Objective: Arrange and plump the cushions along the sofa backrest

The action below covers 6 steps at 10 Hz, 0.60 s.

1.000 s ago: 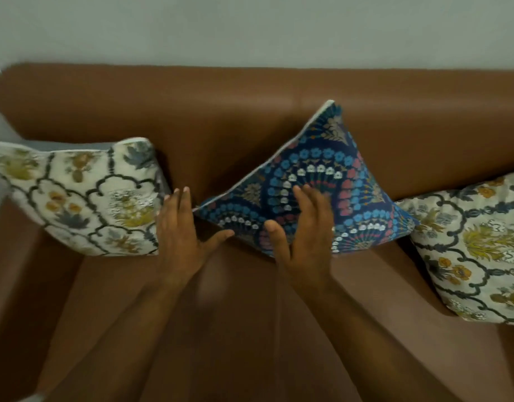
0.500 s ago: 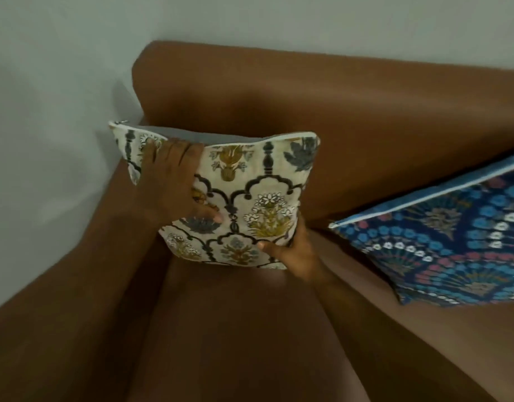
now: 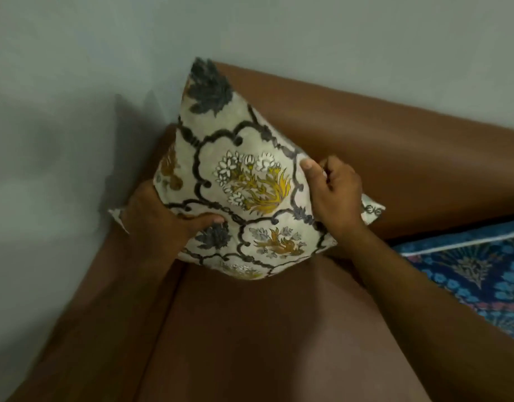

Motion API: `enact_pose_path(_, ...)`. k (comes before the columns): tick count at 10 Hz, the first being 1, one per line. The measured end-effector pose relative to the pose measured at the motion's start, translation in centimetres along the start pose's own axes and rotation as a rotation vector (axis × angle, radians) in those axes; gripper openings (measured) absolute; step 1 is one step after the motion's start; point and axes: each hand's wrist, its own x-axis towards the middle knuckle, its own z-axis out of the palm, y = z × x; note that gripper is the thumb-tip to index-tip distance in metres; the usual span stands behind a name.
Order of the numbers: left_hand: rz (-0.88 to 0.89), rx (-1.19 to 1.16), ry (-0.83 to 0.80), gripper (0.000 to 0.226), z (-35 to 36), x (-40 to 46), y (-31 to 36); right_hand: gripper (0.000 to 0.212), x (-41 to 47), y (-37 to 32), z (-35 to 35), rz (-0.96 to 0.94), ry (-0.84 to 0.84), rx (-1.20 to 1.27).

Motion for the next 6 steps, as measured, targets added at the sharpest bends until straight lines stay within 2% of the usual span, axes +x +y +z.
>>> enact_pose_path(1, 0.084, -0.015, 0.032, 0.131, -0.3, -2.6, 0.7, 0.045, -1.1, 3.2, 1.9, -0.029, -0.019, -0.112)
enact_pose_path(2, 0.164, -0.049, 0.088, 0.136, -0.8, -3.2, 0.8, 0.054, -3.2, 4.7, 2.0, 0.073, 0.008, -0.094)
enact_pose_path(3, 0.214, -0.057, 0.058, 0.140, -1.5, -3.3, 0.1, 0.063, -3.8, 3.4, 1.2, 0.017, 0.057, 0.017)
enact_pose_path(4, 0.222, -0.088, -0.017, 0.148, -1.2, -2.7, -1.3, 0.079, -4.6, 1.9, 1.6, -0.151, -0.048, -0.065)
enact_pose_path(5, 0.219, -0.090, -0.045, 0.146, -1.1, -3.1, -1.7, 0.088, -5.1, 2.4, 2.2, -0.139, -0.200, -0.209)
enact_pose_path(6, 0.216, -0.089, -0.050, 0.142, -1.3, -4.1, -2.5, 0.091, -4.8, 2.0, 0.7, -0.142, -0.167, -0.172)
